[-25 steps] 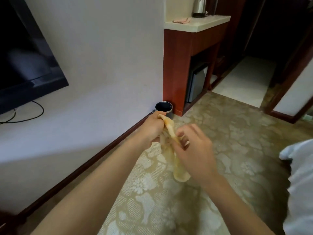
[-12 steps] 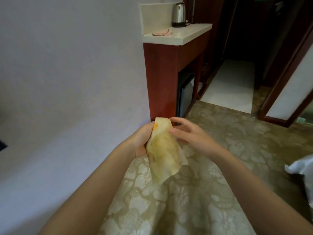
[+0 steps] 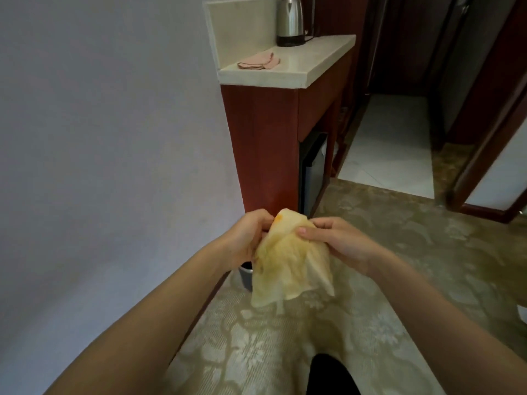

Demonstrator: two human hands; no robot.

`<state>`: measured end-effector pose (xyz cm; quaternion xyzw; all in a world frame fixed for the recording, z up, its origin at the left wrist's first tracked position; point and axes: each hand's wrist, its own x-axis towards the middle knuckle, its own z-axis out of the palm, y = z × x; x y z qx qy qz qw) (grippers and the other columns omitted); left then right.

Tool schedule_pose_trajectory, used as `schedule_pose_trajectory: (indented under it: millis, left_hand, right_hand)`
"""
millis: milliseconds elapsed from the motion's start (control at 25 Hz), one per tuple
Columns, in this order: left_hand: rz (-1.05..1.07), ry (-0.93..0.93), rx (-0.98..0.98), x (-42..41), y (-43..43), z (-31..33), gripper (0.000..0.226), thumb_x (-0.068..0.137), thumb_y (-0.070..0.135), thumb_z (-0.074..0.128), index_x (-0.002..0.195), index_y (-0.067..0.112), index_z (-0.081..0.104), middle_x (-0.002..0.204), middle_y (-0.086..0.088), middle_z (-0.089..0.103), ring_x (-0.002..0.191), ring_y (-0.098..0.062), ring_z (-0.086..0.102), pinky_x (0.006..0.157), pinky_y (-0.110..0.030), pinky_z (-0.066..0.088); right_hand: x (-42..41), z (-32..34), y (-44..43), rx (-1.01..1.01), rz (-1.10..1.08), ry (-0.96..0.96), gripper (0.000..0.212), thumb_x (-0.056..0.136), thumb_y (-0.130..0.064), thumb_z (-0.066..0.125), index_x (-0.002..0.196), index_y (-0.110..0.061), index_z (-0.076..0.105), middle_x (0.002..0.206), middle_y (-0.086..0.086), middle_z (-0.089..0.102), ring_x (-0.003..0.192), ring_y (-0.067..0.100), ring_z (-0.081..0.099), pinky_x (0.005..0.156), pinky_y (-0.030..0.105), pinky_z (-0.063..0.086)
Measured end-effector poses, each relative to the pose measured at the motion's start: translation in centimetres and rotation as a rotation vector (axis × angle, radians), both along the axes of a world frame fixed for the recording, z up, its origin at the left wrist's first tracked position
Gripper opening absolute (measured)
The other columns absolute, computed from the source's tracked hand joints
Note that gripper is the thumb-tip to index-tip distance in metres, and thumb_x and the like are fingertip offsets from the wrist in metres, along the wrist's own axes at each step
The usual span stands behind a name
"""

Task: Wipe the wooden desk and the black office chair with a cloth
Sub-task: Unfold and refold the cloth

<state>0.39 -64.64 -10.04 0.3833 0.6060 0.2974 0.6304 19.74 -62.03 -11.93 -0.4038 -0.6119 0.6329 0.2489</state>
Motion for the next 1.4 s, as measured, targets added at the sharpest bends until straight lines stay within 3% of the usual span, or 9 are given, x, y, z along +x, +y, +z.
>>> schedule_pose_trajectory:
  millis: [200, 320, 480, 600, 840, 1080, 1240, 1320, 1400]
  left_hand:
    - [-0.112, 0.086, 0.13, -1.0, 14.8, 1.5, 0.062, 0.076, 0.069, 0.046, 0.096, 0.015, 0.071, 0.094, 0.0, 0.073, 0.088, -0.013, 0.068, 0.085, -0.03, 0.049]
    - [-0.012, 0.096, 0.223, -2.1, 22.8, 2.6, 0.047, 0.081, 0.053, 0.056, 0.108, 0.016, 0.069, 0.106, -0.001, 0.072, 0.1, -0.015, 0.067, 0.087, -0.03, 0.053]
    - [0.116, 0.125, 0.32, -5.4, 31.2, 5.3, 0.032, 0.086, 0.049, 0.055, 0.098, 0.026, 0.074, 0.104, 0.001, 0.072, 0.1, -0.016, 0.067, 0.09, -0.035, 0.053]
    - [0.193, 0.082, 0.357, -8.3, 37.9, 8.2, 0.038, 0.09, 0.043, 0.055, 0.114, 0.016, 0.066, 0.112, -0.006, 0.07, 0.106, -0.023, 0.065, 0.097, -0.045, 0.048]
    - [0.035, -0.126, 0.474, -11.1, 50.8, 14.2, 0.043, 0.083, 0.012, 0.059, 0.126, 0.014, 0.055, 0.111, -0.006, 0.067, 0.096, -0.021, 0.067, 0.068, -0.034, 0.056]
    - [0.053, -0.132, 0.405, -6.1, 63.6, 16.0, 0.033, 0.096, 0.004, 0.045, 0.127, 0.01, 0.054, 0.114, -0.01, 0.063, 0.097, -0.02, 0.063, 0.077, -0.033, 0.055]
    - [0.31, -0.127, 0.399, -3.3, 69.1, 14.2, 0.037, 0.093, -0.002, 0.05, 0.128, 0.009, 0.047, 0.11, -0.013, 0.061, 0.094, -0.022, 0.063, 0.076, -0.031, 0.054]
    - [0.376, 0.067, 0.483, -2.9, 70.4, 13.3, 0.039, 0.091, -0.005, 0.052, 0.127, 0.009, 0.051, 0.111, -0.012, 0.061, 0.099, -0.022, 0.06, 0.081, -0.029, 0.051]
    - [0.354, 0.467, 0.595, -2.8, 70.9, 12.5, 0.038, 0.087, -0.006, 0.054, 0.12, 0.011, 0.06, 0.118, -0.008, 0.061, 0.103, -0.017, 0.059, 0.084, -0.026, 0.05]
  right_hand:
    - [0.3, 3.5, 16.4, 0.016, -0.031, 0.053, 0.028, 0.082, -0.037, 0.067, 0.1, -0.016, 0.072, 0.099, 0.005, 0.073, 0.092, 0.018, 0.069, 0.079, 0.028, 0.055]
    - [-0.7, 6.8, 26.0, 0.083, 0.055, -0.017, 0.021, 0.086, -0.034, 0.064, 0.1, -0.021, 0.071, 0.096, -0.001, 0.073, 0.088, 0.011, 0.069, 0.068, 0.018, 0.053]
    - [-4.5, 9.7, 35.7, 0.163, 0.179, -0.126, 0.023, 0.089, -0.033, 0.061, 0.107, -0.019, 0.065, 0.105, 0.005, 0.07, 0.098, 0.019, 0.067, 0.087, 0.033, 0.055]
    - [-7.9, 11.7, 42.3, 0.223, 0.188, -0.101, 0.023, 0.091, -0.028, 0.06, 0.109, -0.014, 0.061, 0.101, 0.009, 0.07, 0.092, 0.023, 0.068, 0.083, 0.034, 0.056]
    - [-9.1, 16.1, 54.4, 0.163, 0.044, 0.114, 0.017, 0.094, -0.024, 0.055, 0.111, -0.021, 0.055, 0.084, -0.001, 0.072, 0.074, 0.014, 0.07, 0.058, 0.026, 0.057]
    - [-6.2, 16.4, 63.8, 0.068, -0.257, 0.2, 0.025, 0.094, -0.025, 0.056, 0.118, -0.021, 0.05, 0.082, 0.001, 0.071, 0.062, 0.01, 0.069, 0.048, 0.023, 0.053]
    - [-6.0, 14.2, 68.7, -0.009, -0.308, 0.239, 0.039, 0.093, -0.021, 0.058, 0.124, -0.026, 0.035, 0.101, 0.008, 0.063, 0.075, 0.014, 0.07, 0.054, 0.027, 0.056]
    - [-6.1, 13.0, 70.1, 0.092, -0.242, 0.138, 0.046, 0.093, -0.023, 0.058, 0.127, -0.033, 0.03, 0.101, 0.003, 0.062, 0.085, 0.015, 0.067, 0.065, 0.03, 0.058]
    - [-5.3, 11.9, 71.5, 0.498, -0.142, -0.192, 0.044, 0.091, -0.03, 0.058, 0.129, -0.031, 0.037, 0.094, -0.007, 0.057, 0.089, 0.011, 0.06, 0.071, 0.026, 0.051]
